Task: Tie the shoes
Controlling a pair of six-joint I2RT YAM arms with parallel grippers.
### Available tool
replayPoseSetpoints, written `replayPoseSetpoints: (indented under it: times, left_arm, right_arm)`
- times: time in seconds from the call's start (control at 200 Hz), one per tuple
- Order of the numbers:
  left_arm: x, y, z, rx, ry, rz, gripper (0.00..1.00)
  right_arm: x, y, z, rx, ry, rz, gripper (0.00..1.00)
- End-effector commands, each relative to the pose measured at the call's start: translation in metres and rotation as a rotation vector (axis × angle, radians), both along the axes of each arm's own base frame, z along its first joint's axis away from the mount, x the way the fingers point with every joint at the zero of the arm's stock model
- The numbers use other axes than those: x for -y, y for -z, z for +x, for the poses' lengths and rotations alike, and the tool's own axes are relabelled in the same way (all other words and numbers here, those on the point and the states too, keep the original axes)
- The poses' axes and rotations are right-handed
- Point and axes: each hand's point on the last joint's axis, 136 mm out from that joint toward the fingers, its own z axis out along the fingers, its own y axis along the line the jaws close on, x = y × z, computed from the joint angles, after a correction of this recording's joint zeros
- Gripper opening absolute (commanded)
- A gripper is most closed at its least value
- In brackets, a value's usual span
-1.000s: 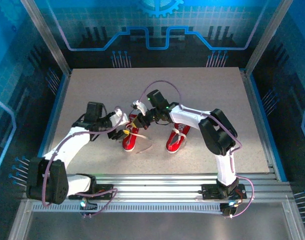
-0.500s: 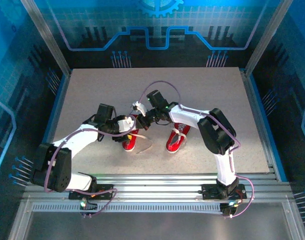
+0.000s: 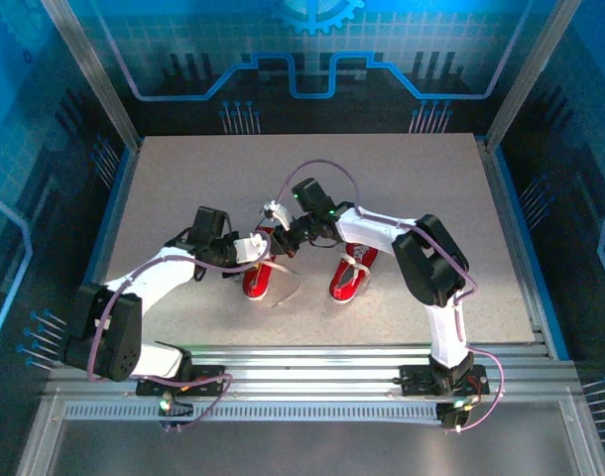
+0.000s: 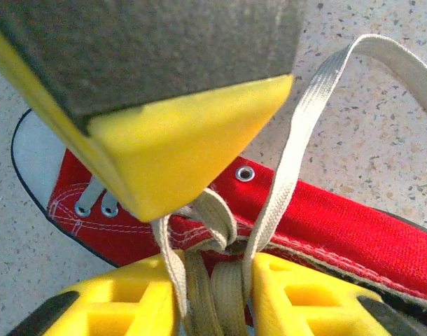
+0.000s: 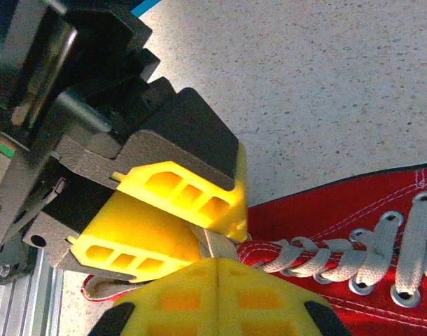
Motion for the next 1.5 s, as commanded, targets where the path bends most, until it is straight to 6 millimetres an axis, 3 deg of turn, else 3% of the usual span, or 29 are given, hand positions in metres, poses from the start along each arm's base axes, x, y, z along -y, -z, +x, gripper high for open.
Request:
replayPoseSetpoints:
  times: [0.0, 0.39, 0.63, 0.855, 1.126, 1.371, 1.496]
  left_arm:
    - [0.004, -0.004, -0.006, 0.008, 0.004, -0.025, 0.26]
    - [0.006, -0.012, -0.006, -0.021, -0.050, -0.088, 0.06]
    - [0.006, -0.013, -0.001, -0.058, -0.101, -0.110, 0.00]
    - [0.007, -0.019, 0.006, -0.050, -0.166, -0.168, 0.00]
    - [0.009, -0.022, 0.008, -0.049, -0.189, -0.214, 0.10]
    - [0.010, -0.017, 0.009, -0.063, -0.192, -0.221, 0.10]
    - [0.013, -0.020, 0.014, -0.055, -0.202, -0.249, 0.15]
  right_arm:
    - [0.006, -0.003, -0.001, 0.007, -0.017, 0.012, 0.00]
    - [0.011, -0.002, -0.009, 0.025, -0.048, 0.004, 0.00]
    - [0.009, -0.014, -0.016, 0.018, -0.080, 0.054, 0.00]
    - [0.006, -0.023, -0.022, -0.008, -0.093, 0.108, 0.00]
    - [0.009, -0.024, -0.020, -0.028, -0.082, 0.111, 0.00]
    - [0.009, -0.035, -0.014, -0.058, -0.057, 0.177, 0.00]
    - [0.007, -0.033, -0.015, -0.068, -0.058, 0.177, 0.00]
